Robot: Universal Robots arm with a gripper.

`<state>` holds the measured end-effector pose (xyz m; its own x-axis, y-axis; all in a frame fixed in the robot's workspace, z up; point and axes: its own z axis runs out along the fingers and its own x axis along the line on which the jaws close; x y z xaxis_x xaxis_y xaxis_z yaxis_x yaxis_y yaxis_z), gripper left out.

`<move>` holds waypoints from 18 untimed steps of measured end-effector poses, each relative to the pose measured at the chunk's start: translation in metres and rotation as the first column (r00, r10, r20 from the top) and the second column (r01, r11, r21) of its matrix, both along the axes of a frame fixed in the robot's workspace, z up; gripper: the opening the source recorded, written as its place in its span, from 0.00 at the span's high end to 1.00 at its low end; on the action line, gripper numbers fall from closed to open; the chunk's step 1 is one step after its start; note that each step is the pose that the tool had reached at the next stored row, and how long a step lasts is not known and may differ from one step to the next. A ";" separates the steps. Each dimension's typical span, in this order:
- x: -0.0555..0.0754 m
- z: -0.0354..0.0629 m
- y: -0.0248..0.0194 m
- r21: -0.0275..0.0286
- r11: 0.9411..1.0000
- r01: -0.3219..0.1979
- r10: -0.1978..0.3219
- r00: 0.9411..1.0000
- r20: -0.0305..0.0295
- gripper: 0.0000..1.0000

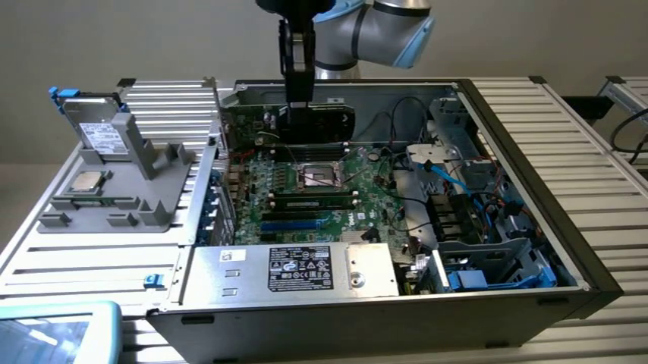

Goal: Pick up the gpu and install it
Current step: 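Insert the gpu into the slot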

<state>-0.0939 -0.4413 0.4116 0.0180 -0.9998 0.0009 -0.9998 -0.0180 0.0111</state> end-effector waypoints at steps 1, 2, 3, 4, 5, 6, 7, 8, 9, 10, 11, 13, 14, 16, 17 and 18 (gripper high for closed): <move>0.000 -0.0011 -0.0002 0.000 1.000 0.001 -0.001 1.000 0.000 0.73; 0.001 -0.0020 -0.0004 0.000 1.000 0.002 -0.002 1.000 -0.001 0.73; 0.001 -0.0028 -0.0005 0.000 1.000 0.003 -0.003 1.000 -0.002 0.73; 0.002 -0.0034 -0.0006 -0.001 1.000 0.004 -0.004 1.000 -0.004 0.73; 0.002 -0.0041 -0.0006 -0.002 1.000 0.006 -0.006 1.000 -0.007 0.73; 0.002 -0.0048 -0.0006 -0.003 1.000 0.008 -0.008 1.000 -0.009 0.73; 0.002 -0.0054 -0.0007 -0.005 1.000 0.011 -0.011 1.000 -0.011 0.73; 0.002 -0.0059 -0.0007 -0.006 1.000 0.015 -0.015 1.000 -0.013 0.73; 0.002 -0.0063 -0.0007 -0.008 1.000 0.018 -0.018 1.000 -0.015 0.73; 0.003 -0.0066 -0.0007 -0.011 1.000 0.020 -0.020 1.000 -0.017 0.73; 0.003 -0.0069 -0.0007 -0.013 1.000 0.022 -0.022 1.000 -0.019 0.73; 0.004 -0.0075 -0.0007 -0.019 1.000 0.025 -0.025 0.999 -0.021 0.73; 0.004 -0.0079 -0.0007 -0.022 0.999 0.026 -0.026 0.999 -0.022 0.73; 0.006 -0.0091 -0.0007 -0.025 0.999 0.026 -0.027 0.999 -0.022 0.73; 0.006 -0.0091 -0.0007 -0.025 0.999 0.026 -0.027 0.999 -0.022 0.73; 0.006 -0.0091 -0.0007 -0.025 0.999 0.027 -0.027 0.999 -0.022 0.73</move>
<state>-0.0881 -0.4420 0.4025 -0.0085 -0.9996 0.0259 -0.9994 0.0093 0.0333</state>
